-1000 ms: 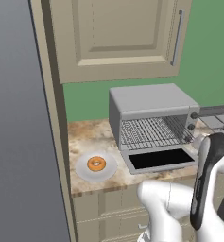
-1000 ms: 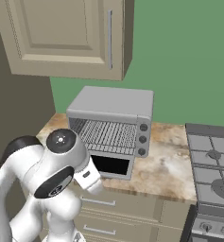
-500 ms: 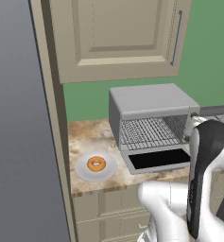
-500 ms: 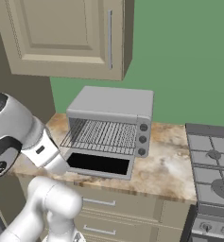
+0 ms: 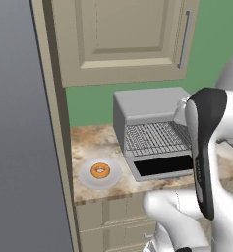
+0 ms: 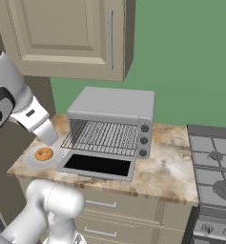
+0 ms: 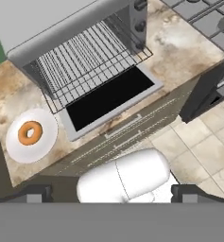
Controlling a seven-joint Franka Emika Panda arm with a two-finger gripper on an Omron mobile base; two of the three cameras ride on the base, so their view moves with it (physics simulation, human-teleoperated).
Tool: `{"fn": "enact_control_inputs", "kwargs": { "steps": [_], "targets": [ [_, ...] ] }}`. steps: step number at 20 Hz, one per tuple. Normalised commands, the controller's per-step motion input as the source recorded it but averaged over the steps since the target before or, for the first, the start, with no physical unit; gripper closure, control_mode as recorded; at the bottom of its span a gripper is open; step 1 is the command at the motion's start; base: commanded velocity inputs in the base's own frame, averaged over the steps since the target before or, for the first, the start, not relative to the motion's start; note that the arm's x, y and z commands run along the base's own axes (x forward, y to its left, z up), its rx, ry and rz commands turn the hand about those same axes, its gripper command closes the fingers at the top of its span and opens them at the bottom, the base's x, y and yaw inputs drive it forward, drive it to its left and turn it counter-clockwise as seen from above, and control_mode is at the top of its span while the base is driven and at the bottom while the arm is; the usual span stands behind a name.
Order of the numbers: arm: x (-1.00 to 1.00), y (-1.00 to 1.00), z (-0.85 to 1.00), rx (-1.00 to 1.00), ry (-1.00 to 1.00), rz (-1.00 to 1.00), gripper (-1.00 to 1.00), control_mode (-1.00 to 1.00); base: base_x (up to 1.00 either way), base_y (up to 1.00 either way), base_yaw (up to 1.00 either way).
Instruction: Pick up the bagel from the plate, place it on the toaster oven rack, close the door, and set the timer.
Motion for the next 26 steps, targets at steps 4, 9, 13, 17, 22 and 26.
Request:
{"fn": "enact_control_inputs", "kwargs": {
  "steps": [4,9,13,17,22,26],
  "targets": [
    [0.16,0.51,-0.42,0.06,0.02,0.20,-1.00,-1.00,0.00,0.00,0.00],
    [0.00,0.63,-0.75,0.02,0.00,0.20,-1.00,-1.00,0.00,0.00,0.00],
    [0.00,0.63,-0.52,0.00,0.00,0.10,-1.00,-1.00,0.00,0.00,0.00],
    [0.00,0.68,-0.31,-0.04,0.03,0.00,-1.00,-1.00,0.00,0.00,0.00],
    [0.13,0.53,-0.21,-0.03,0.06,0.00,-1.00,-1.00,0.00,0.00,0.00],
    [0.34,0.25,-0.09,0.00,0.08,0.00,-1.00,-1.00,0.00,0.00,0.00]
  ]
}}
